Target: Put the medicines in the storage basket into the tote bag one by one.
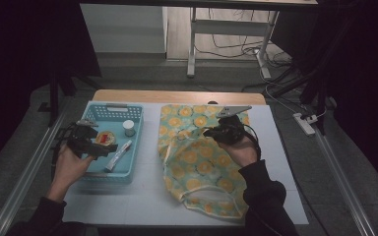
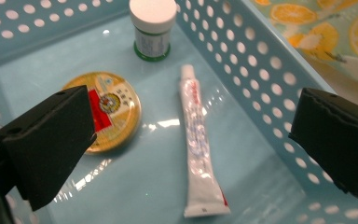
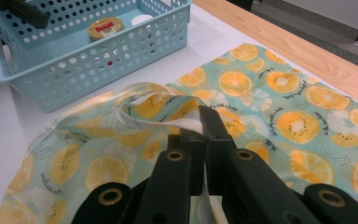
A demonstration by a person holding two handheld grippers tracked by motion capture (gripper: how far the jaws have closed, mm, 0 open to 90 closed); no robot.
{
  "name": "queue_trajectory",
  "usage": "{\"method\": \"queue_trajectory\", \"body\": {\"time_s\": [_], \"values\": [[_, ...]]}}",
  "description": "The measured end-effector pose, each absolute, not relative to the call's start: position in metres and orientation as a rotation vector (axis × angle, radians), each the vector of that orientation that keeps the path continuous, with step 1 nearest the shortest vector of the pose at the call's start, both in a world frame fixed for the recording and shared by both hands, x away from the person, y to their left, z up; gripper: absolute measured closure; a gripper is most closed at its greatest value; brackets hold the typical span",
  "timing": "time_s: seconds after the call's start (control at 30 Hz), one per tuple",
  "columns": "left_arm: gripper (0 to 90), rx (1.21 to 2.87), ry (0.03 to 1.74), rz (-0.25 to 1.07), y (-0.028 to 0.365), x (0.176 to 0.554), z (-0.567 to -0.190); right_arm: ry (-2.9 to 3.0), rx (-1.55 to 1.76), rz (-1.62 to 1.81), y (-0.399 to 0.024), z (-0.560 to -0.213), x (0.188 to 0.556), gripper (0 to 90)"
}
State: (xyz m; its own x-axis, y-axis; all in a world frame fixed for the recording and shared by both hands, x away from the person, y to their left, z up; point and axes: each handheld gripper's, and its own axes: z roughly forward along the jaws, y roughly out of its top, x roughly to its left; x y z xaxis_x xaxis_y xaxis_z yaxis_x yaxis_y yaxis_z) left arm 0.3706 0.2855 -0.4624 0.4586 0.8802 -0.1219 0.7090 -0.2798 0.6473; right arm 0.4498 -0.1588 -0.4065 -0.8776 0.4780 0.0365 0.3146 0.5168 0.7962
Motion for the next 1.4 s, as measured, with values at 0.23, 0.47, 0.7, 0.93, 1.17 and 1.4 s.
{"method": "queue_trajectory", "body": {"time_s": [0.23,0.47,0.7,0.93,1.17,1.4], "values": [[0.0,2.114,1.333,0.354,0.285,0.393,-0.466,2.564,0.678,1.290,-0.159,-0.406,0.449,89.9],[0.0,2.098,1.381,0.325,0.290,0.414,-0.473,2.564,0.678,1.286,-0.159,-0.406,0.450,89.9],[0.0,2.108,1.452,0.323,0.299,0.430,-0.487,2.554,0.682,1.289,-0.161,-0.405,0.449,89.9],[0.0,2.127,1.487,0.311,0.305,0.438,-0.500,2.560,0.681,1.282,-0.160,-0.406,0.450,89.9],[0.0,2.175,1.511,0.279,0.301,0.447,-0.511,2.560,0.678,1.278,-0.159,-0.407,0.450,89.9],[0.0,2.237,1.573,0.246,0.296,0.453,-0.517,2.558,0.675,1.279,-0.160,-0.406,0.449,89.9]]}}
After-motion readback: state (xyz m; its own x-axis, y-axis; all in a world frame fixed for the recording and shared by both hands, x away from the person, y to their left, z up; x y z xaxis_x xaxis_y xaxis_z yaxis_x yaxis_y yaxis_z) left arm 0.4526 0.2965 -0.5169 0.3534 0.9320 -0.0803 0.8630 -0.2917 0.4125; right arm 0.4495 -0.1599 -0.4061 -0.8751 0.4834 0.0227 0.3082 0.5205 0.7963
